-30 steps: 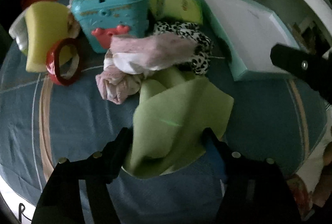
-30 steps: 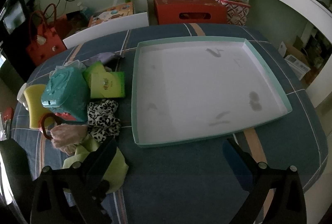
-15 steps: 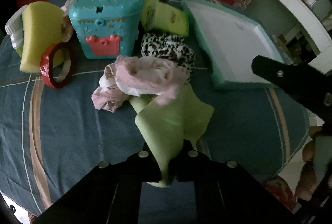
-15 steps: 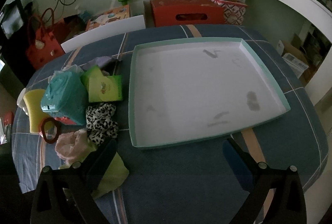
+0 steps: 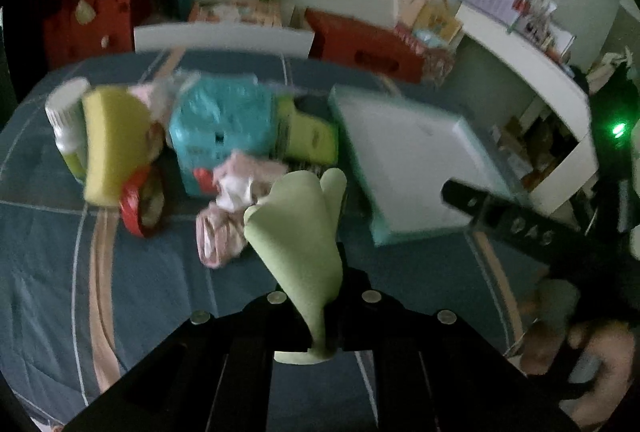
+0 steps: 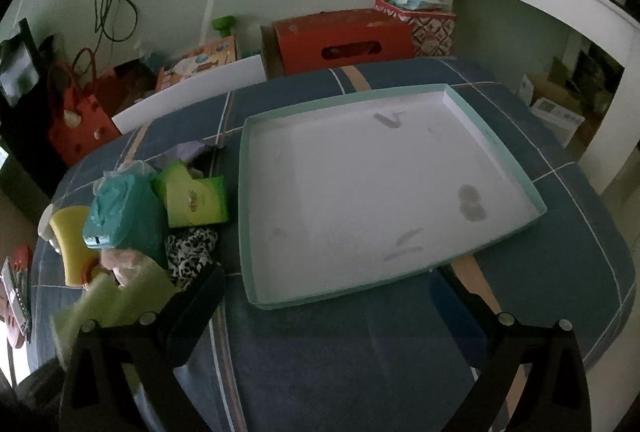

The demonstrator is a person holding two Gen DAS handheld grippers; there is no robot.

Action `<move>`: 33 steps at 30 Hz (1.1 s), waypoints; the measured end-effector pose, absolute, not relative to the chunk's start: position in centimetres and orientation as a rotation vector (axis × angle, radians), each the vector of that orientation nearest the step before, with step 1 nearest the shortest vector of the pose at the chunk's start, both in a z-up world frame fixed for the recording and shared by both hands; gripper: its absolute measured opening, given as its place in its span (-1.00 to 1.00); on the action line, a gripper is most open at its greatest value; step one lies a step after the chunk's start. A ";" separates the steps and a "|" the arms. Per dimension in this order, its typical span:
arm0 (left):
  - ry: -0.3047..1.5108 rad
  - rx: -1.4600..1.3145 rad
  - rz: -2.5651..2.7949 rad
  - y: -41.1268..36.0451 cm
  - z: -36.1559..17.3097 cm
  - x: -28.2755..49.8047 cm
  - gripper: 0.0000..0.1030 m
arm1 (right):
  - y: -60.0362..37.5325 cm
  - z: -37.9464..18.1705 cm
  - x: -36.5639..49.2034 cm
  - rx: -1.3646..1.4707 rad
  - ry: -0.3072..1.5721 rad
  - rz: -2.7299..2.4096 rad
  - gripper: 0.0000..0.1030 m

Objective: Organize soft objects
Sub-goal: 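Lift the green cloth with the left tool while the right tool grasps the pink cloth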

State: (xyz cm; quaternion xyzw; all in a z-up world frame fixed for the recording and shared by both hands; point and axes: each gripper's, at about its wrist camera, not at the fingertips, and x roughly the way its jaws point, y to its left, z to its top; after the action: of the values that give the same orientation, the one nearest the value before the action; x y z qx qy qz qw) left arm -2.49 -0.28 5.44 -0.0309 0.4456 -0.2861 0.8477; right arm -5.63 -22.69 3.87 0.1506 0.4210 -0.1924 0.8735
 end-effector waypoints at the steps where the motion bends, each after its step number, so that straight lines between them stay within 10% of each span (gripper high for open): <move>1: 0.923 -0.072 -0.606 -0.3 5.4 -2.7 -0.86 | -22.6 3.9 -5.6 0.314 0.878 -0.401 1.00; 33: 0.879 -0.250 -0.041 8.9 3.9 0.2 -0.85 | -6.5 -0.3 1.4 -0.005 0.949 0.044 1.00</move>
State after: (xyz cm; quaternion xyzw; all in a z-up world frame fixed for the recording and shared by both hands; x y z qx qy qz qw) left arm 0.23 8.94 3.92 -0.1209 0.4244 -0.0199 0.8971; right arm 1.44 -6.54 -0.26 -0.0023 0.4567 0.0212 0.8894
